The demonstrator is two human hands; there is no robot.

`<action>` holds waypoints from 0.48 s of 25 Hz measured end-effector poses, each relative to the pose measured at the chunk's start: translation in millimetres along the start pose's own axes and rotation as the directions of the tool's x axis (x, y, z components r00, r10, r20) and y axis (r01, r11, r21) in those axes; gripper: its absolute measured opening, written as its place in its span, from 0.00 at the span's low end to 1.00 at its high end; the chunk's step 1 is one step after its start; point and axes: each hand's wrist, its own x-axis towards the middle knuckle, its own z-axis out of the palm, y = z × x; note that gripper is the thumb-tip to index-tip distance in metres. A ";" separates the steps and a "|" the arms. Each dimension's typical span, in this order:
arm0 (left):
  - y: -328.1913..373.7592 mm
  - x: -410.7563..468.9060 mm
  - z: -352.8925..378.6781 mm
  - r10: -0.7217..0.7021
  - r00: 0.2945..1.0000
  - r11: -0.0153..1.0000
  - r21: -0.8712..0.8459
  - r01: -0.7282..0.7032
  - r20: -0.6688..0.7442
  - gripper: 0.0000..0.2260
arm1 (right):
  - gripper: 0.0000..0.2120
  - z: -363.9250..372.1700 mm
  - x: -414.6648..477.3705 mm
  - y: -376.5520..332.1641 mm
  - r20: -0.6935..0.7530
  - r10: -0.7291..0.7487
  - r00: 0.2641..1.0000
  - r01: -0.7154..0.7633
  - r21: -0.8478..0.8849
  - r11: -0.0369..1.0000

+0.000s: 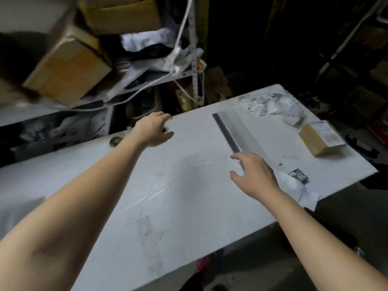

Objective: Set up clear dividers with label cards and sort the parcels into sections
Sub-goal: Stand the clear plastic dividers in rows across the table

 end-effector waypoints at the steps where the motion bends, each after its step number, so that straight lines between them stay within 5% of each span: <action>1: -8.2 -33.6 -5.2 -0.037 0.999 0.999 0.007 0.037 -0.003 0.26 | 0.22 1.9 -6.8 -14.5 0.014 -0.044 0.999 0.045 -0.016 0.999; 12: -101.8 -323.8 -31.7 -0.449 0.893 0.893 -0.053 0.447 -0.034 0.27 | 0.22 55.2 -82.3 -183.4 0.124 -0.368 0.922 0.381 -0.103 0.919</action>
